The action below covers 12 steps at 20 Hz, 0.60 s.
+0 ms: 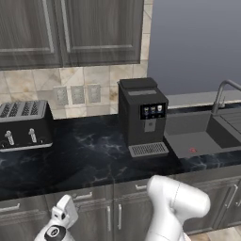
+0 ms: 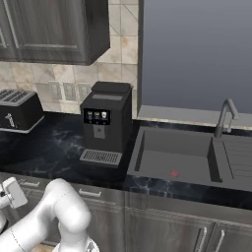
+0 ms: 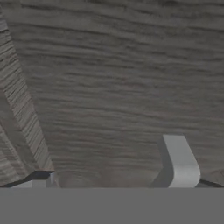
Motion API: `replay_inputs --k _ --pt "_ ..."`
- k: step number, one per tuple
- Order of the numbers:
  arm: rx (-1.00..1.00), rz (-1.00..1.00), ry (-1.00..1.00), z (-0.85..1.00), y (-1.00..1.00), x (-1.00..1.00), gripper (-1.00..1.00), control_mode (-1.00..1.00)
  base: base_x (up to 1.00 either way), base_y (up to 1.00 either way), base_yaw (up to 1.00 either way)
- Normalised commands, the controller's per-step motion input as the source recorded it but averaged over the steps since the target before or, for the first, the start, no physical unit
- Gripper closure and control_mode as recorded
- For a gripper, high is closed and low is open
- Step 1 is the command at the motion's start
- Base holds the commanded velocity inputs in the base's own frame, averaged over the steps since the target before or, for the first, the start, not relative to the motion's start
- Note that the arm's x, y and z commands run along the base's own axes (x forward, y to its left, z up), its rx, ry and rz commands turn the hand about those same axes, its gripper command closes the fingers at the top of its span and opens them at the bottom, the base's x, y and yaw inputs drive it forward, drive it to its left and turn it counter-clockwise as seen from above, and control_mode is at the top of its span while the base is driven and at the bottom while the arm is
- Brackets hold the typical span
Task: Take the tongs from the drawer on the left and place them on the dining counter next to the tray containing the kebab skewer.
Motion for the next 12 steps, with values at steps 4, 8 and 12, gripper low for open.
replay_inputs --k 4,8,12 --pt "0.00 0.15 0.00 -0.30 0.00 0.34 -1.00 -1.00 0.00 0.00 0.00" --pt "-0.01 0.15 0.00 -0.21 0.00 0.03 -1.00 -1.00 0.00 0.00 0.00" --pt "-0.04 0.09 0.00 -0.15 0.00 -0.01 -1.00 -1.00 0.00 0.00 0.00"
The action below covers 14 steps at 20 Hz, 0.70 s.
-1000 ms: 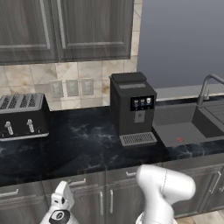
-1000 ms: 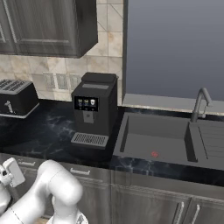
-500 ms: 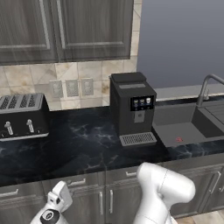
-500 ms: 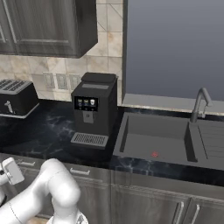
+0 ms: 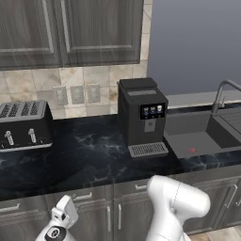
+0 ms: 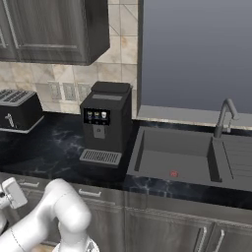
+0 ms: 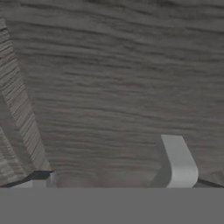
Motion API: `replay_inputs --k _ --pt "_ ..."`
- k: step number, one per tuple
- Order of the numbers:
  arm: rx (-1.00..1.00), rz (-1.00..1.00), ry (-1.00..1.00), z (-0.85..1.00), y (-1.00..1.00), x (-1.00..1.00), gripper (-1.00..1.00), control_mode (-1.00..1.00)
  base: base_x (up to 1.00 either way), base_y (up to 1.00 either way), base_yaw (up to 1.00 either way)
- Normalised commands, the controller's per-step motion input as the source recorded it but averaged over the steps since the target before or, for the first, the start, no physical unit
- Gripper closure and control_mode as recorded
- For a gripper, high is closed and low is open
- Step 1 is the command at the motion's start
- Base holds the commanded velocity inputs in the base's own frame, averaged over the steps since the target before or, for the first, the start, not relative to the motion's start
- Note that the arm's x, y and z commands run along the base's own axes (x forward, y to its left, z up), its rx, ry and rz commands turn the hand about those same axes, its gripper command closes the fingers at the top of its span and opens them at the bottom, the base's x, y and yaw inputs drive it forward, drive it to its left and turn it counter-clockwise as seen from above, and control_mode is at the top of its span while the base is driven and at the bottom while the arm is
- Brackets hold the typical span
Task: Take the tongs from the drawer on the left and place them on the dining counter next to the tray containing the kebab skewer.
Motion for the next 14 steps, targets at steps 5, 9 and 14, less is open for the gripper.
replay_inputs --k 5,9,14 --pt "-0.03 0.20 0.04 -0.19 0.00 0.00 -1.00 -1.00 0.00 0.00 0.00" --pt "-0.01 0.26 0.02 -0.29 0.00 0.00 -1.00 -1.00 0.00 0.00 0.00" --pt "-0.01 0.22 0.00 -0.42 0.00 0.18 -1.00 -1.00 0.00 0.00 0.00"
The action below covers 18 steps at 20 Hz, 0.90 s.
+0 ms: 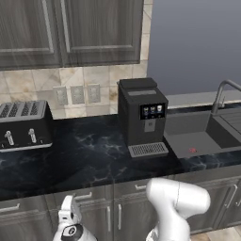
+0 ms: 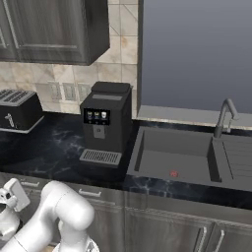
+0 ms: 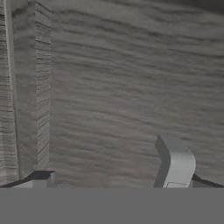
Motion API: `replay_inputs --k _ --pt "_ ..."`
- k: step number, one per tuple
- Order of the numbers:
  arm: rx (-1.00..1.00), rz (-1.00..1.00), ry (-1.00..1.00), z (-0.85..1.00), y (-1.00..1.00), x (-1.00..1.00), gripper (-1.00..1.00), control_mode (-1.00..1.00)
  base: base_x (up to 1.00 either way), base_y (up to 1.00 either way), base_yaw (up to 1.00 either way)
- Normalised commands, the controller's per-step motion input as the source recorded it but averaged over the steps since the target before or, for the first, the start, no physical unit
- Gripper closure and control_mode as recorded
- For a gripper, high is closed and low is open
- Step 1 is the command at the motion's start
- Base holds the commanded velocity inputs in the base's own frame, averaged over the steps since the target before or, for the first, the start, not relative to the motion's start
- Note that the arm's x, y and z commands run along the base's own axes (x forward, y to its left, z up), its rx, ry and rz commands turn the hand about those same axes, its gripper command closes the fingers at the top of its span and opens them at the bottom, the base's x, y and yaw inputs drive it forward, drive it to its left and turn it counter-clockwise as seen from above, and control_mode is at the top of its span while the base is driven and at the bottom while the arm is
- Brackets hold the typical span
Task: Take the tongs from the drawer on the left and place them on the dining counter next to the tray containing the kebab skewer.
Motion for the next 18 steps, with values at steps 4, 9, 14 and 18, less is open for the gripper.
replay_inputs --k 4,9,14,18 --pt "0.00 0.18 0.00 -0.31 0.00 0.23 -1.00 -1.00 0.00 0.00 0.00" --pt "0.00 0.12 0.01 -0.21 0.00 0.12 -1.00 -1.00 0.00 0.00 0.00" --pt "0.00 0.01 0.00 -0.16 0.00 0.06 1.00 -1.00 0.00 0.00 0.00" --pt "0.00 0.00 0.00 -0.05 0.00 0.06 1.00 -1.00 0.00 0.00 0.00"
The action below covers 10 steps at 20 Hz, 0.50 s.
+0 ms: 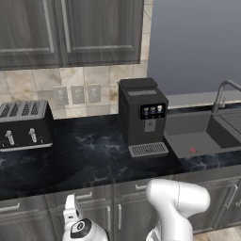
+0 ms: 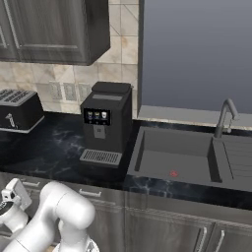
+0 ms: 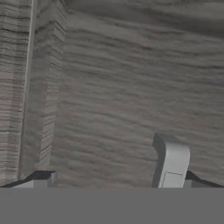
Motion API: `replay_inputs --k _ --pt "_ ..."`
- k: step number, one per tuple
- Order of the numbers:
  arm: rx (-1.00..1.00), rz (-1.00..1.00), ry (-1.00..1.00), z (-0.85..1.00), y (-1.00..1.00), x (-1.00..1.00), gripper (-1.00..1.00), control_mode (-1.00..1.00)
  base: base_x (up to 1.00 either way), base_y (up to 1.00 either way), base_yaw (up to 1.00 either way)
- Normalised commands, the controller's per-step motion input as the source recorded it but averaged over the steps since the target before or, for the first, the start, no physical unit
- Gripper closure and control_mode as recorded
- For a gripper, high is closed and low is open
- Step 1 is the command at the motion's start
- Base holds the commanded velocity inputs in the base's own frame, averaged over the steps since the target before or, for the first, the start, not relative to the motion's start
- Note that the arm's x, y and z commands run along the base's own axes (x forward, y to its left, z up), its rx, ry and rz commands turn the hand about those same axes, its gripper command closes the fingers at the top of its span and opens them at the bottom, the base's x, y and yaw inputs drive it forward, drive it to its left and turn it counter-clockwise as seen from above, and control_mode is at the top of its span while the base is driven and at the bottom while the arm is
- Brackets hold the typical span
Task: Take the tongs from the drawer on the left and place them on the dining counter next to the tray containing the kebab skewer.
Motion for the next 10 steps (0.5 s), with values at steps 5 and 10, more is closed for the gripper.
replay_inputs --k 5,10 --pt "0.00 0.00 0.00 0.00 0.00 0.00 1.00 -1.00 0.00 0.00 0.00" --pt "0.00 0.00 0.00 0.00 0.00 0.00 1.00 -1.00 0.00 0.00 0.00"
